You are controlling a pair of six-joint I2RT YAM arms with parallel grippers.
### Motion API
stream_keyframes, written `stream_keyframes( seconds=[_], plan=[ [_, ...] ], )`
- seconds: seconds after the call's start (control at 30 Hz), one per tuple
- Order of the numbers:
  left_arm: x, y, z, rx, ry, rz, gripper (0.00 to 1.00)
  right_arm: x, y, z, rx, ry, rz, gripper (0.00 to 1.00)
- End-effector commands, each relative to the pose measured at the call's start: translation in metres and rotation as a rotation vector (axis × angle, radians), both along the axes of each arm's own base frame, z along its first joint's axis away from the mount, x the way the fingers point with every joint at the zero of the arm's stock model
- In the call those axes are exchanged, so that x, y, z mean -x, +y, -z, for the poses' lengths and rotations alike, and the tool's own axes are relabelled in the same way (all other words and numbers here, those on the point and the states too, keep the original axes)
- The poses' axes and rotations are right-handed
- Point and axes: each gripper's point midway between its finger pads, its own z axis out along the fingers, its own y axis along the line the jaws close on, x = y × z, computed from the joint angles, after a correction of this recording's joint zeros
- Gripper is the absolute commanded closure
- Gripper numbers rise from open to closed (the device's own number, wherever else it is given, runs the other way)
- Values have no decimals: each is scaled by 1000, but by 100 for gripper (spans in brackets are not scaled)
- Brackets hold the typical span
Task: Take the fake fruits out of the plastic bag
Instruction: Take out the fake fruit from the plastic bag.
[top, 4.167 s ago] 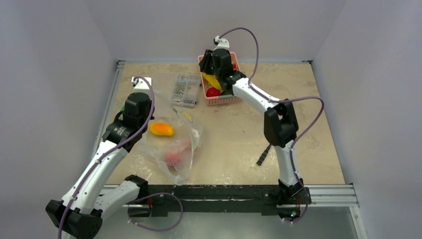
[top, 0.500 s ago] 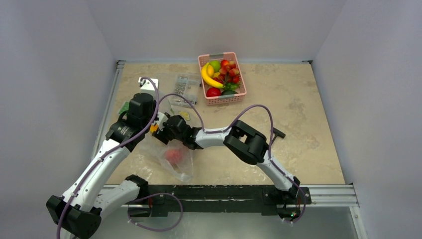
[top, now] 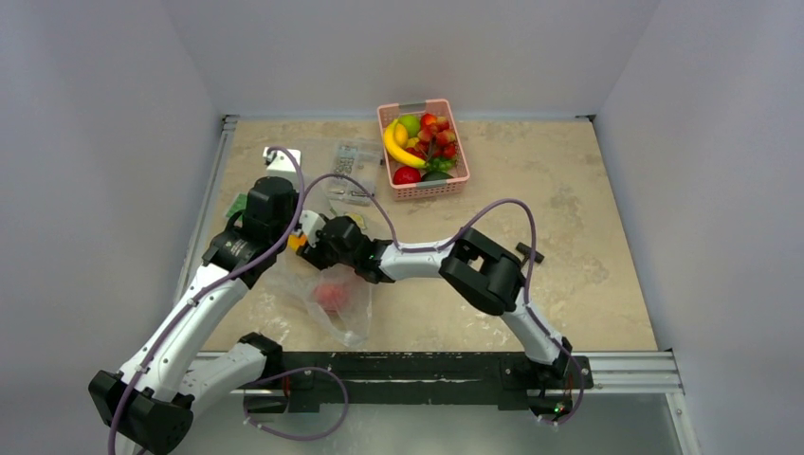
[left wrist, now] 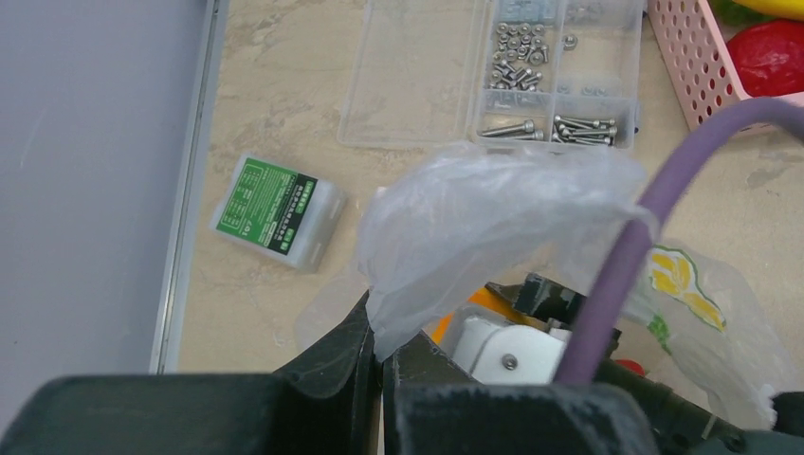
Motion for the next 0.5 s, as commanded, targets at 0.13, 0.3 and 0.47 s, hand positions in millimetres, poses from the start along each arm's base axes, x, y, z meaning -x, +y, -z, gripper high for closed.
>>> stream_keyframes(
  seconds=[0.13, 0.3, 0.47],
  plan=[
    [-4, 2, -8, 7, -43, -25, 100, 20, -13, -97, -185, 4, -19, 85],
    [-4, 3, -10, 10, -53, -30, 100, 36, -25, -110, -204, 70, -31, 91],
    [-4, 3, -10, 8, -48, -30, 100, 61, -36, -126, -242, 154, -84, 93]
  ],
)
